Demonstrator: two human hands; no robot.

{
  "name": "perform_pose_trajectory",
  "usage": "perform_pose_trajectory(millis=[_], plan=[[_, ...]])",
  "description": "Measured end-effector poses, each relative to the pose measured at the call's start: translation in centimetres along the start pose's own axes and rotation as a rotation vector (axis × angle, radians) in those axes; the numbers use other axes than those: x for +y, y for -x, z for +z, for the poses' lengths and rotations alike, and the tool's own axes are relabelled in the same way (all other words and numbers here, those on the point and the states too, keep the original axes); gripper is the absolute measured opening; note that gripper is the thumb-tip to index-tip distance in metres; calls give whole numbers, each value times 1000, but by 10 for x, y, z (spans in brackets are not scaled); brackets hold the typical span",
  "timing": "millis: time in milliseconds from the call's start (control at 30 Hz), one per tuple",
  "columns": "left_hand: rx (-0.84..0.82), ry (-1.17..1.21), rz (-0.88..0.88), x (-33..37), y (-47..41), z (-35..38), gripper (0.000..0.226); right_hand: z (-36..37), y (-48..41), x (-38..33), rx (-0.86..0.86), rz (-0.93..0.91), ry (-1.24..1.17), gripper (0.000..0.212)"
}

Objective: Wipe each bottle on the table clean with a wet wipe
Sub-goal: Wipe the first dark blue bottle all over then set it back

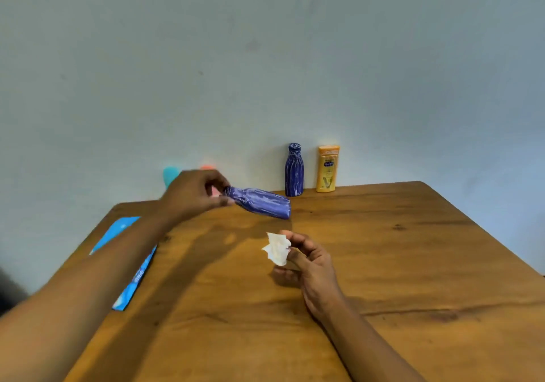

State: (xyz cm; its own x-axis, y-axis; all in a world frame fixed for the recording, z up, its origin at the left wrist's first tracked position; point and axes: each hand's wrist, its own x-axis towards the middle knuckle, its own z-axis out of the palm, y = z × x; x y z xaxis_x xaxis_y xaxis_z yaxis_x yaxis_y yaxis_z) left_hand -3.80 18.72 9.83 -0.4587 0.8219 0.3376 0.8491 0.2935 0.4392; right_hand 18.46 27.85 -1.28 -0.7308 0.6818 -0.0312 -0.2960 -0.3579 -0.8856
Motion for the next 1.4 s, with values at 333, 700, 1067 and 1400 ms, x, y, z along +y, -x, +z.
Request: perform_pose_trajectory(millis=[333,700,1067,1400], plan=[[82,583,-378,54,238,70,47,-39,137,-35,94,-126,230,30],[104,420,-364,75,272,79,37,-9,159,-12,83,-405,981,30],[144,321,-319,77,272,80,40,39,166,6,-119,-559,1515,30],[155,320,-303,78,273,79,41,46,174,3,-164,-457,1663,37]])
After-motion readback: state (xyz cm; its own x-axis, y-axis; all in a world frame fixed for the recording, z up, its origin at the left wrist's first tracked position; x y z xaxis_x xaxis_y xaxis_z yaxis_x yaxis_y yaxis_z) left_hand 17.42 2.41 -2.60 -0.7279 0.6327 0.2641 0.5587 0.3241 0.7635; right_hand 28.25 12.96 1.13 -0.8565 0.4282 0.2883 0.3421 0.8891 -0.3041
